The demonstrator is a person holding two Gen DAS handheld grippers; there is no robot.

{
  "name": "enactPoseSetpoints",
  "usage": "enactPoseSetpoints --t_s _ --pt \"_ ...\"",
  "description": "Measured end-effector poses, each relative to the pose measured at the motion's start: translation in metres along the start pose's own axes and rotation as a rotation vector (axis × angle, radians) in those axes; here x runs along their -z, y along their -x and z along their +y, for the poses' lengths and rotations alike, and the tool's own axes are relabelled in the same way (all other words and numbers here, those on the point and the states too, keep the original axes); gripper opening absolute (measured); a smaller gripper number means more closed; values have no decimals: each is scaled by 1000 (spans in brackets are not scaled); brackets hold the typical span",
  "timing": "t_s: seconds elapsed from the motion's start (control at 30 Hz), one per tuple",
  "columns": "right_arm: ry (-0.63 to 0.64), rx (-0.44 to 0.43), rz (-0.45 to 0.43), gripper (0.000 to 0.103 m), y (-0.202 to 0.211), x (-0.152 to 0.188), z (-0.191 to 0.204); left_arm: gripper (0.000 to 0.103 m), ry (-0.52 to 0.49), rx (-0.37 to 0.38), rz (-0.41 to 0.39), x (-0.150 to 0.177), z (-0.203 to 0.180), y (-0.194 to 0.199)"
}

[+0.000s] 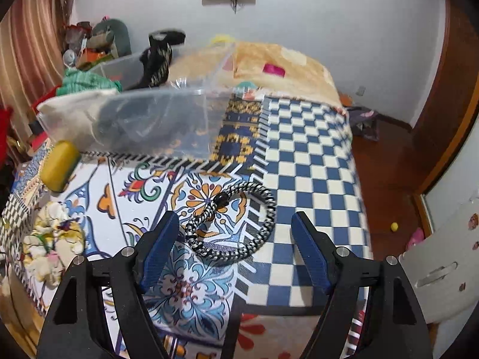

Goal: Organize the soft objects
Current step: 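Grasp the braided black-and-white cord with the right tool while the left tool grasps the red pouch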

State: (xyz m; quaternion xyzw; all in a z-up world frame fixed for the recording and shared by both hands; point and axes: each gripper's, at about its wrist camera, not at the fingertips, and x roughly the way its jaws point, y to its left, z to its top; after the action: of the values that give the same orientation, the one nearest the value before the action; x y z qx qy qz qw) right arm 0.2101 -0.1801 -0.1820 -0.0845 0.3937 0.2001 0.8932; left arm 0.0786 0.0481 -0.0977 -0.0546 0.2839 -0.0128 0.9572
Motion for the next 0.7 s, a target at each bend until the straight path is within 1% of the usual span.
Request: enactPoseSetpoints --t_s 0.07,0.13,0.17,0.23,0.27,0.3,0.37,0.47,0.6,0.7 --pt "20 18 -5 64 -3 0 3 31 -12 -1 -23 -9 -3 1" --pt "30 16 -12 46 -2 0 5 31 -26 -1 -47 -18 -6 2" --pt "32 17 -13 42 -1 0 5 31 -34 0 -56 -23 -9 2" --pt "38 16 -17 25 -1 -1 6 31 -45 1 -72 -31 -12 1" --pt "38 18 -16 21 0 0 5 31 -50 2 -81 -36 -14 0" --pt "37 18 -16 12 1 0 5 31 -54 3 -91 -41 -16 -1" --pt "26 6 -20 11 1 -3 2 31 -59 6 -104 -48 -19 -4" --pt "22 0 -58 11 10 -7 4 31 -71 -4 -119 -62 -21 -10" --pt "25 -19 -140 11 33 -24 9 31 -78 -16 -139 -79 -23 -20" --pt "30 -40 -213 11 51 -44 15 31 -66 -4 -134 -90 -22 -31"
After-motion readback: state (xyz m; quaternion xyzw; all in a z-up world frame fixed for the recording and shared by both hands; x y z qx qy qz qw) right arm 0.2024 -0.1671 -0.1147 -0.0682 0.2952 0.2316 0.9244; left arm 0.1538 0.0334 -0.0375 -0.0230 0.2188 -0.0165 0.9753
